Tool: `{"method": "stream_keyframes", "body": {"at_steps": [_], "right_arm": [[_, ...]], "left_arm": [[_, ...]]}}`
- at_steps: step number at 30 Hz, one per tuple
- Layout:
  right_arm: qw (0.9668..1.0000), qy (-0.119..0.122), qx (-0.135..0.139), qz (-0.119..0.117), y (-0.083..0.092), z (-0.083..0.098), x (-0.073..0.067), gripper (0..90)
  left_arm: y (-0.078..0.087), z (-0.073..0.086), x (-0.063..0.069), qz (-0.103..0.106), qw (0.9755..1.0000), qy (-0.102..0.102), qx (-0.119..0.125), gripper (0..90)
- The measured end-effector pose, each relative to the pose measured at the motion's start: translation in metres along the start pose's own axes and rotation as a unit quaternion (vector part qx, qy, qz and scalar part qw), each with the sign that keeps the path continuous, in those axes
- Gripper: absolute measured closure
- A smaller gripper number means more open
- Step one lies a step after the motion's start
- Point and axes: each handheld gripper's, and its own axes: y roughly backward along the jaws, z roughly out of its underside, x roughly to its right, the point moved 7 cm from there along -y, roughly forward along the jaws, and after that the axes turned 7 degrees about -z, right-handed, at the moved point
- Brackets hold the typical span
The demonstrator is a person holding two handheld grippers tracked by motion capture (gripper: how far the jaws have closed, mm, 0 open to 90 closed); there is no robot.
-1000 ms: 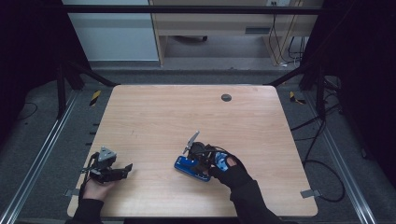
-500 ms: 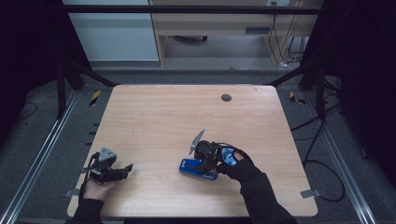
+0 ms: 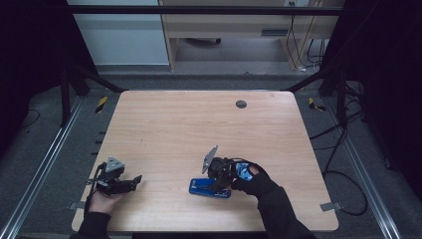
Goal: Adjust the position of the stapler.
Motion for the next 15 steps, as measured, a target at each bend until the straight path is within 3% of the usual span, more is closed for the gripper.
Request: {"method": "stream_keyframes", "body": {"at_steps": [8, 15], "right_arm": [[1.0, 0.001, 0.004, 0.005, -0.0041, 0.0047, -0.0005, 65.3], [0.9999, -0.015, 0.004, 0.005, -0.0053, 0.0038, -0.0019, 59.3]], "left_arm": [[-0.0004, 0.0003, 0.0008, 0.0, 1.0, -0.002, -0.002, 23.2], [-0.0004, 0.0004, 0.001, 0.001, 1.0, -0.003, -0.003, 23.2]]}}
